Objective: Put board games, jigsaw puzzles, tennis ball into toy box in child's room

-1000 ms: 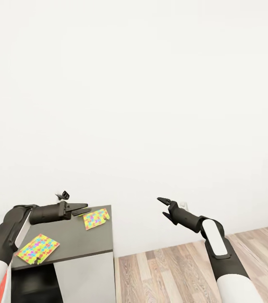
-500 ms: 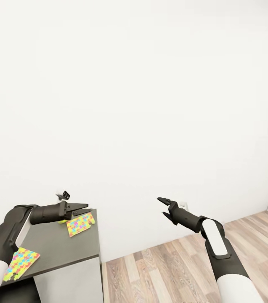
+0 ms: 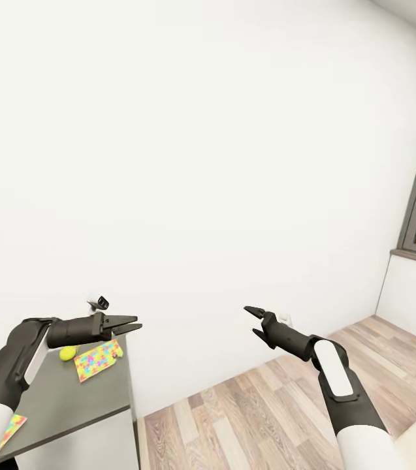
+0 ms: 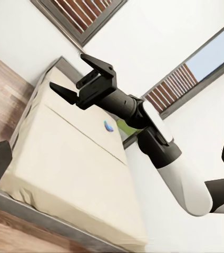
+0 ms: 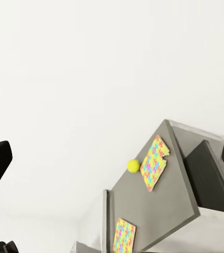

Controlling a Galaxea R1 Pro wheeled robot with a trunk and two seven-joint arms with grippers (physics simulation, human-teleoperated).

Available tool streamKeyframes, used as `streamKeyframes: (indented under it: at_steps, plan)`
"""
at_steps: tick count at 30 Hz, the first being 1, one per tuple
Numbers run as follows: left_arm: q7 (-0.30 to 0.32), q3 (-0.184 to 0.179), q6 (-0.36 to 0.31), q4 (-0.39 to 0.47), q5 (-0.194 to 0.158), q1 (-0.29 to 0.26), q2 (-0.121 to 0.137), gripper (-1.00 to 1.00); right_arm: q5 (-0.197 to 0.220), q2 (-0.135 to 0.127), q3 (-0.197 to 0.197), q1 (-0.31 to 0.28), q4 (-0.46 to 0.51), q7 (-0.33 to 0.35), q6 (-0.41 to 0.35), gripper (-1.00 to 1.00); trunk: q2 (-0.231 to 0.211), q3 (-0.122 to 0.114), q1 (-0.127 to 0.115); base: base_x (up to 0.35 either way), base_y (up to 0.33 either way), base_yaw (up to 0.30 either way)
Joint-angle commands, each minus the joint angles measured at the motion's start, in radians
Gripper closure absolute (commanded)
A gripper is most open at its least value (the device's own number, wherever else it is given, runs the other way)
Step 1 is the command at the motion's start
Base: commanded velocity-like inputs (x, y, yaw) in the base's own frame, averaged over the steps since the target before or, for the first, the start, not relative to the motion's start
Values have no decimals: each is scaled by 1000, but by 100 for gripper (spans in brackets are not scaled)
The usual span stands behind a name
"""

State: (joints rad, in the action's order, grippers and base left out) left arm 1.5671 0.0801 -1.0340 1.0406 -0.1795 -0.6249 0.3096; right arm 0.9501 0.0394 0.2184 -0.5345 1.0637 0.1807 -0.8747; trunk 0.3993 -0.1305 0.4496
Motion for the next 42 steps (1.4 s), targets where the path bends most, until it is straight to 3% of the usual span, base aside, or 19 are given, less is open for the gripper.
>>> streamKeyframes:
  at_steps: [1, 18, 42]
  plan:
    - [4, 0, -11, 0, 0, 0, 0, -100, -8, 1, 4, -1, -1, 8, -6, -100, 1, 0, 0, 0, 0, -255]
    - [4, -23, -11, 1, 0, -1, 1, -100, -4, -1, 4, -1, -2, 7, -6, -100, 1, -11, 0, 0, 0, -244]
    - [4, -26, -9, 1, -1, 0, 3, -100, -1, 0, 4, -1, -4, 8, -7, -100, 1, 14, 0, 0, 0, -20]
